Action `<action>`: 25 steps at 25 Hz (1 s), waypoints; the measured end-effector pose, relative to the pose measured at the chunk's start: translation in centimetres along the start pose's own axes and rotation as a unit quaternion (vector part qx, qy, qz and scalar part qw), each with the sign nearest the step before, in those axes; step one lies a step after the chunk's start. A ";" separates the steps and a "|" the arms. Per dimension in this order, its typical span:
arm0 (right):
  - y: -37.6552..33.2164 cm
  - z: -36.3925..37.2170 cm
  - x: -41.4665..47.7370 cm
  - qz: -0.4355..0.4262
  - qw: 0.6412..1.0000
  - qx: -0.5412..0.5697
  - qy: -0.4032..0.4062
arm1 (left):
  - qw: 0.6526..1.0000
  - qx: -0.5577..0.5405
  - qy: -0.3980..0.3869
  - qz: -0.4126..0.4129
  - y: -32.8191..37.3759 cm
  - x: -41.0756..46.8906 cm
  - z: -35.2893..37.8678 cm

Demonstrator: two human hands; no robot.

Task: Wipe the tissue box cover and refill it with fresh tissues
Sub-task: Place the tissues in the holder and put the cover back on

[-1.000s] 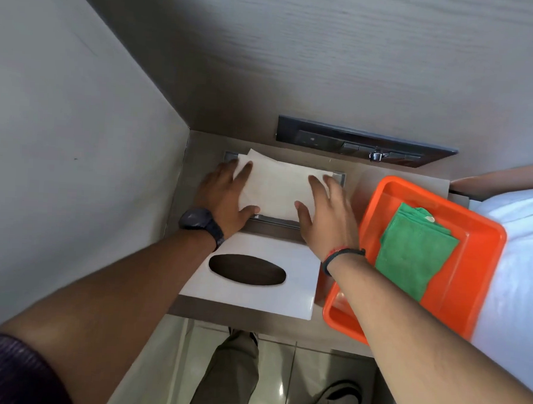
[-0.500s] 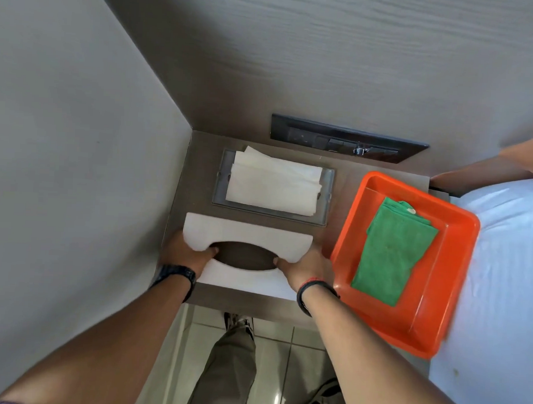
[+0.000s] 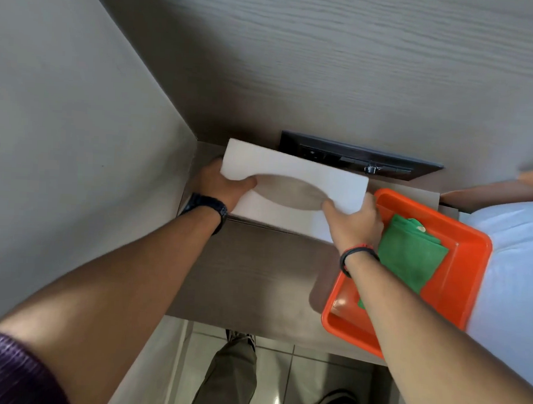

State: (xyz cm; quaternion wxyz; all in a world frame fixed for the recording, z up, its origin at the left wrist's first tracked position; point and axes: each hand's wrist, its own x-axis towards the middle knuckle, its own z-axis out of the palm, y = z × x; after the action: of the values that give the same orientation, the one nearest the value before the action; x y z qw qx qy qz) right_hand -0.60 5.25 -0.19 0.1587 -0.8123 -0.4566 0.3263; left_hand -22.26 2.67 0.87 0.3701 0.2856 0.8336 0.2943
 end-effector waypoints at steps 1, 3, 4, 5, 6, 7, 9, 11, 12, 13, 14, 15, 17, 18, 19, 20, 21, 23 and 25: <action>0.0 0.4 0.6 0.002 1.000 -0.001 -0.004 | 1.000 0.003 -0.002 0.000 0.1 0.6 0.3; 0.0 1.2 1.4 0.005 1.000 -0.006 -0.015 | 1.000 0.005 -0.004 -0.003 -0.2 1.5 0.6; 0.1 1.5 1.5 0.009 1.000 -0.005 -0.022 | 1.000 0.001 -0.006 -0.006 -0.5 1.6 0.7; 0.2 1.8 1.6 0.014 0.999 -0.002 -0.029 | 1.000 -0.003 -0.009 -0.009 -0.9 1.7 0.8; 0.3 2.0 1.6 0.018 0.999 0.003 -0.035 | 1.000 -0.005 -0.011 -0.013 -1.1 1.7 0.8; 0.5 2.1 1.6 0.019 0.999 0.007 -0.038 | 1.000 -0.005 -0.013 -0.017 -1.4 1.7 0.9; 0.7 2.3 1.6 0.017 0.999 0.015 -0.043 | 0.999 -0.007 -0.017 -0.026 -1.7 1.8 1.0; 0.8 2.5 1.7 0.015 0.999 0.022 -0.044 | 0.999 -0.009 -0.022 -0.033 -2.1 1.8 1.0; 0.9 2.6 1.7 0.014 0.999 0.022 -0.044 | 0.999 -0.006 -0.025 -0.033 -2.2 1.8 1.0; 0.9 2.7 1.7 0.013 0.999 0.021 -0.043 | 0.999 -0.001 -0.027 -0.032 -2.4 1.9 1.1; 0.9 2.7 1.7 0.013 0.999 0.021 -0.042 | 0.999 0.003 -0.028 -0.031 -2.5 1.9 1.1; 1.0 2.8 1.6 0.012 0.999 0.020 -0.040 | 0.999 0.011 -0.024 -0.031 -2.7 1.9 1.1; 1.0 2.9 1.5 0.009 0.999 0.023 -0.035 | 0.999 0.031 -0.011 -0.037 -2.8 2.0 1.2; 1.0 2.9 1.5 0.010 0.999 0.025 -0.034 | 0.999 0.034 -0.011 -0.039 -2.8 2.2 1.2; 1.0 2.9 1.5 0.011 0.999 0.024 -0.037 | 0.999 0.029 -0.016 -0.038 -2.8 2.2 1.2; 1.1 2.9 1.5 0.012 0.999 0.020 -0.042 | 0.999 0.020 -0.023 -0.036 -2.8 2.2 1.3; 1.1 2.8 1.5 0.013 0.999 0.014 -0.046 | 0.999 0.014 -0.029 -0.035 -2.9 2.2 1.3; 1.1 2.8 1.5 0.012 0.999 0.007 -0.049 | 0.999 0.008 -0.034 -0.034 -3.0 2.3 1.3; 1.1 2.6 1.4 0.015 0.999 0.006 -0.047 | 0.998 0.013 -0.037 -0.040 -3.1 2.4 1.3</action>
State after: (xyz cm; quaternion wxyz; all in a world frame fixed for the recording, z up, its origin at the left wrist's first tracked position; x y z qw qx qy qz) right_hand -1.14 5.71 -3.31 0.1370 -0.8022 -0.4489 0.3690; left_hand -23.34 2.64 -3.08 0.4084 0.2676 0.8337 0.2580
